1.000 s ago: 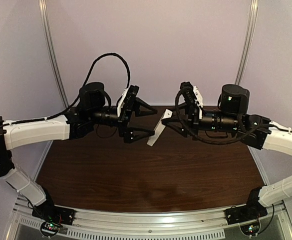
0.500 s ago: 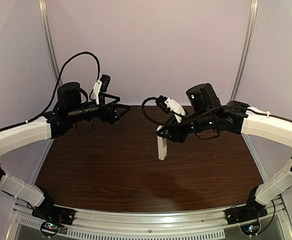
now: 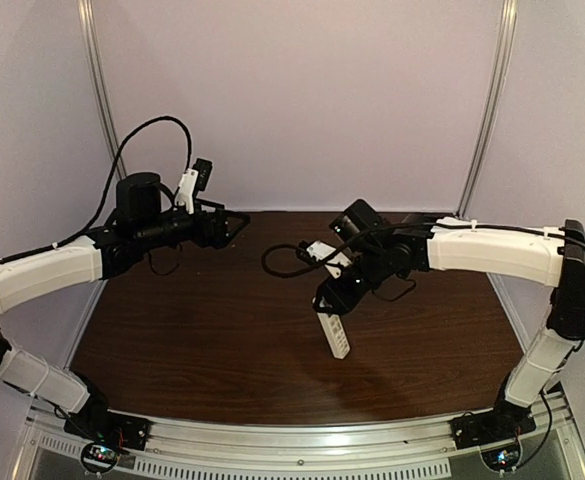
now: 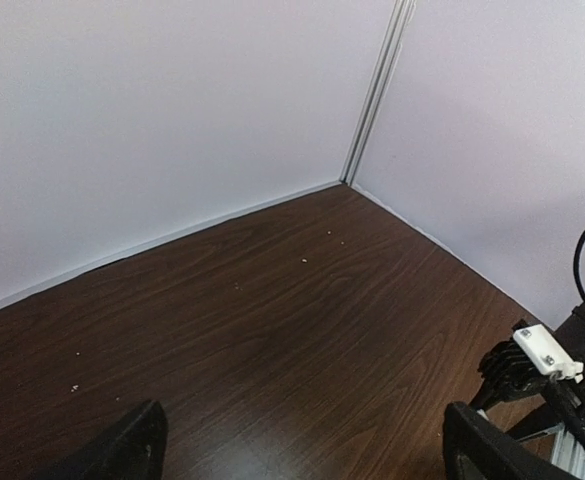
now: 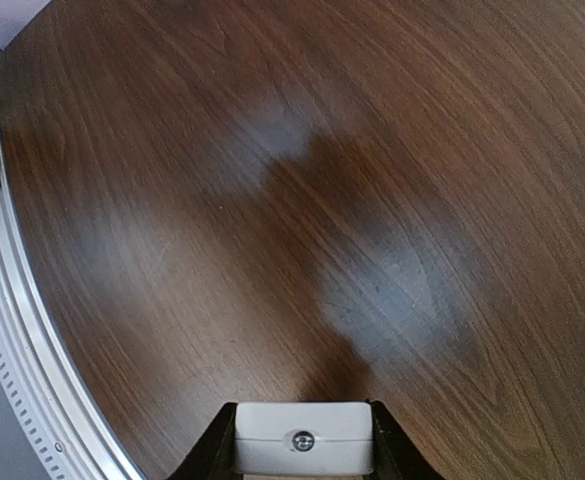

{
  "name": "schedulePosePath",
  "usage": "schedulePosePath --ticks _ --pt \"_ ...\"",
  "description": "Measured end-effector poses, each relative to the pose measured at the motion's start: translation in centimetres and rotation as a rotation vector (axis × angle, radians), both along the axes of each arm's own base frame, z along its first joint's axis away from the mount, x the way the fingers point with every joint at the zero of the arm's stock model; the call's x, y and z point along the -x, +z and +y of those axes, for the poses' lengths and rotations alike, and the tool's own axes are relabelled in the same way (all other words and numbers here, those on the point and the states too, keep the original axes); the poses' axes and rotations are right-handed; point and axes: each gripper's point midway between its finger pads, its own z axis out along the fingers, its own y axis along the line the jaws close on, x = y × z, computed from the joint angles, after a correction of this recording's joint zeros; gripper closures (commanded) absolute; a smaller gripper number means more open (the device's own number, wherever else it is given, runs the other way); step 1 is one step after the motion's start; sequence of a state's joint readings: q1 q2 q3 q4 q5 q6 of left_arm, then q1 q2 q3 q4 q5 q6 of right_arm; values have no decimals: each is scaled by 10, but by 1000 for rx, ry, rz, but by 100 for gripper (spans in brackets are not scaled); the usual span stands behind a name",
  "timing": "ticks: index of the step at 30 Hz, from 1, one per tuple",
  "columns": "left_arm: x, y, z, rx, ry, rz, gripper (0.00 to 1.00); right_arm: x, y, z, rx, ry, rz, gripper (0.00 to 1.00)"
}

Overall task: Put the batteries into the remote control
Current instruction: Place the remote control without the battery cover at the corner of the board.

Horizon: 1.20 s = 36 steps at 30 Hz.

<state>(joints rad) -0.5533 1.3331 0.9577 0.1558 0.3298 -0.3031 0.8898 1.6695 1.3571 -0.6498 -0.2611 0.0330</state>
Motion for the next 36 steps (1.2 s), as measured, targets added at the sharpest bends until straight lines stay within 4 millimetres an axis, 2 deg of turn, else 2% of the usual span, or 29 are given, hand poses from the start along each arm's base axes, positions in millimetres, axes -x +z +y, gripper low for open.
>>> schedulePosePath --ticks 7,21,27,36 --pt "-2 0 1 -1 13 1 3 -1 -33 1 71 -1 58 100" --pt "-5 -4 5 -11 45 3 3 -20 -55 23 112 -20 95 100" --pt "-8 -5 8 -13 64 4 3 -29 -78 33 157 -27 128 100" --pt "-14 -17 19 -25 118 37 3 -29 -113 32 240 -27 194 99"
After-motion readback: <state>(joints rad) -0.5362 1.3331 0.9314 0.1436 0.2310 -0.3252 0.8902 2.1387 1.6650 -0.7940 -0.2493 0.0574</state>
